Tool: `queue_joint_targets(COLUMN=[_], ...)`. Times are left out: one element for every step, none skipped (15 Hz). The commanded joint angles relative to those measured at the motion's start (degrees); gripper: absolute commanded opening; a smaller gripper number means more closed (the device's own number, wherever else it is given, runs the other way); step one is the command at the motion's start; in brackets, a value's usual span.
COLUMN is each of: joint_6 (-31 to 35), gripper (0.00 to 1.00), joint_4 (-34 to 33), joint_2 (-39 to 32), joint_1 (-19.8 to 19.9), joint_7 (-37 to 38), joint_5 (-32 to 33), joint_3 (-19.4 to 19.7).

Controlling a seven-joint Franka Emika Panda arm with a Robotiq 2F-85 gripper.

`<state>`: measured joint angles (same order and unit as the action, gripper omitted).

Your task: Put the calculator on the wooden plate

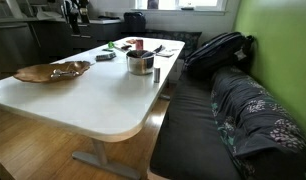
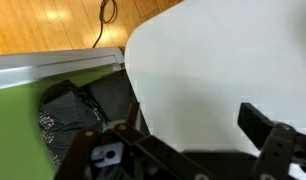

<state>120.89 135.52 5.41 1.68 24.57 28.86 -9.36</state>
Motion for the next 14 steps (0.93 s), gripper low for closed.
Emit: queue_joint_targets(joint_6=[-0.31,-0.42,1.39,2.45,4.71,7.88,9.86,12.27,13.85,15.50,15.96,15.94,15.29,14.21], gripper=[1.00,1.00,1.00,1.00,1.00,1.00,1.00,1.00,1.00,1.00,1.00,1.00,1.00,1.00], joint_4=[-0.27,-0.34,-1.02,-3.96,-6.48,-10.30,-12.56,-15.17,-17.96,-20.99,-24.27,-27.97,-31.08,-33.26], joint_2=[-0.12,-0.12,-0.67,-4.08,-7.00,-11.05,-13.14,-15.65,-18.65,-21.98,-25.35,-28.72,-31.31,-32.81], joint_1=[-1.54,-1.54,-1.77,-1.77,-2.18,-3.04,-3.97,-5.00,-6.19,-7.20,-8.21,-9.16,-9.85,-10.12], joint_7=[0.12,0.13,0.90,3.38,3.08,1.66,1.27,0.27,-1.11,-4.07,-7.61,-10.93,-14.71,-18.87], joint_5=[0.07,0.07,-0.60,0.30,0.37,0.18,-0.66,-1.65,-2.50,-4.06,-5.37,-6.99,-8.76,-10.92], joint_3=[1.46,1.46,1.31,1.21,1.20,0.87,0.67,0.73,0.72,0.73,0.60,0.47,0.25,-0.15])
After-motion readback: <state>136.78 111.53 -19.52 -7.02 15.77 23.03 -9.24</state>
